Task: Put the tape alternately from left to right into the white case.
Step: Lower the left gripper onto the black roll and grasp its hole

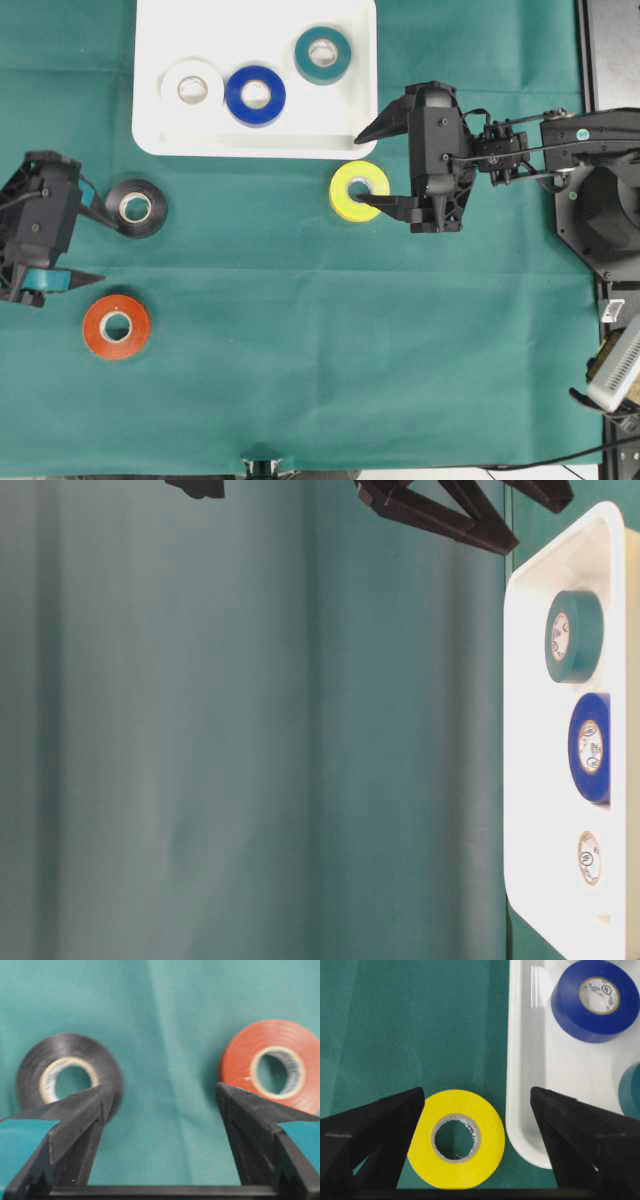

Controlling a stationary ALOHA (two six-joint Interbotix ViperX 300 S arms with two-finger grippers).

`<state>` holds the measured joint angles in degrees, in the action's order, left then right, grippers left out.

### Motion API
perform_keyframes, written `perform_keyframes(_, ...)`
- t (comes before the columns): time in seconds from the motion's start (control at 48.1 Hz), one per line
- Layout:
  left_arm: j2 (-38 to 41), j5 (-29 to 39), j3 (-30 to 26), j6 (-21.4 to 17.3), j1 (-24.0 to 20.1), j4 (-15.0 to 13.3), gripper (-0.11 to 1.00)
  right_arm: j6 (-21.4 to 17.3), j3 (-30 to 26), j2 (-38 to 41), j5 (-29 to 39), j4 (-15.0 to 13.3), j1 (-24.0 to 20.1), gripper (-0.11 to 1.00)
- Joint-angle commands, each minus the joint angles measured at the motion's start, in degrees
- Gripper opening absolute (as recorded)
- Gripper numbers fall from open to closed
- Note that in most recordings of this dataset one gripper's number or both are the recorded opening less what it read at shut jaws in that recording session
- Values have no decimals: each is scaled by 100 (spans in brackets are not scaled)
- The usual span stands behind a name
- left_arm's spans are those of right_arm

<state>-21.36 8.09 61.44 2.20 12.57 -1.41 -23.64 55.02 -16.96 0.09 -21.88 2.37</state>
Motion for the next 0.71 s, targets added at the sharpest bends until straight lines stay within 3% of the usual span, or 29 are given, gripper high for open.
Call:
perform_keyframes(0.0, -26, -53, -18, -18, -114, 0, 84, -9, -35, -79, -53, 0, -9, 72)
perform_keyframes(0.374, 334, -369, -9, -62, -158, 9, 84, -9, -26, -70, -53, -9, -9, 72)
perform_keyframes(0.686, 940, -571, -35, -88, -501, 18, 84, -9, -26, -70, -53, 0, -18, 72)
